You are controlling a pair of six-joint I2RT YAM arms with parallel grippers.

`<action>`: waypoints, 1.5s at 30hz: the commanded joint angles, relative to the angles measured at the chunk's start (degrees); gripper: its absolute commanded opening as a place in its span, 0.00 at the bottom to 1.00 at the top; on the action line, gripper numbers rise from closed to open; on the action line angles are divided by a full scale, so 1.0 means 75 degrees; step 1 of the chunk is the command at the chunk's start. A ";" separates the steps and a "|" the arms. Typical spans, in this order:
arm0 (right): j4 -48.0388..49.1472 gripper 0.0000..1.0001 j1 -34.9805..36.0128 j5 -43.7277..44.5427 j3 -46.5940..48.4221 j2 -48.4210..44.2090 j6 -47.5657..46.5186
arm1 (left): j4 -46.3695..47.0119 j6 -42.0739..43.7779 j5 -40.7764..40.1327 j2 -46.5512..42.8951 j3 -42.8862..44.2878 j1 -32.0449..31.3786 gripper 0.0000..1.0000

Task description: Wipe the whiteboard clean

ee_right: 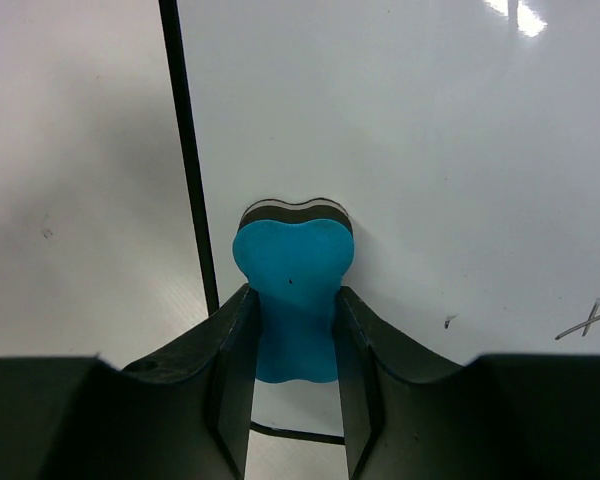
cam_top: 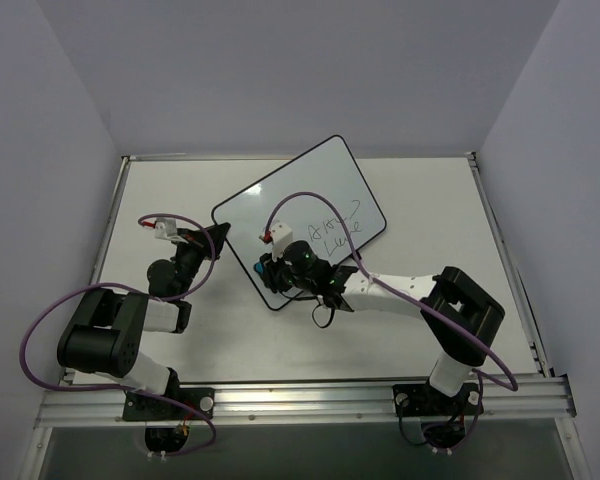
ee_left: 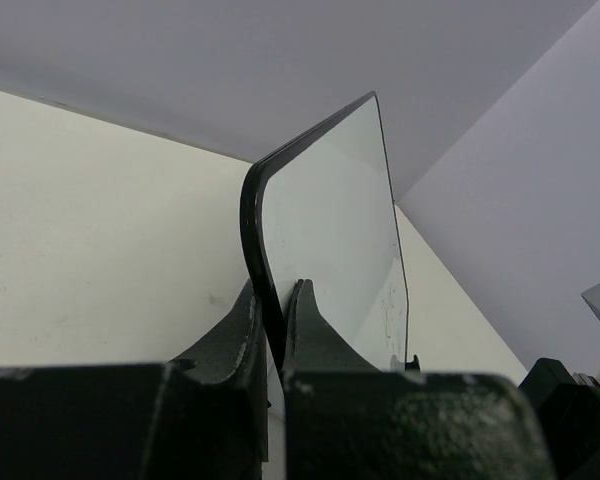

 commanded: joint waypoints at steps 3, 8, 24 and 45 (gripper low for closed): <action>-0.0600 0.00 -0.0551 0.1320 -0.0162 -0.0272 0.0035 | -0.0555 0.2009 0.0737 0.0143 -0.0124 -0.0310 0.02; -0.0167 0.00 -0.1733 0.1018 -0.0479 -0.0578 0.0071 | -0.0543 0.2021 0.0726 0.0189 -0.0101 -0.0322 0.02; 0.0230 0.00 -0.3249 -0.0694 0.0084 0.0208 -0.0211 | -0.0519 0.2021 0.0749 0.0248 -0.0066 -0.0334 0.02; -0.0155 0.00 -0.2965 0.0185 0.0494 0.0255 -0.0598 | -0.0590 0.2032 0.0749 0.0131 -0.0101 -0.0345 0.02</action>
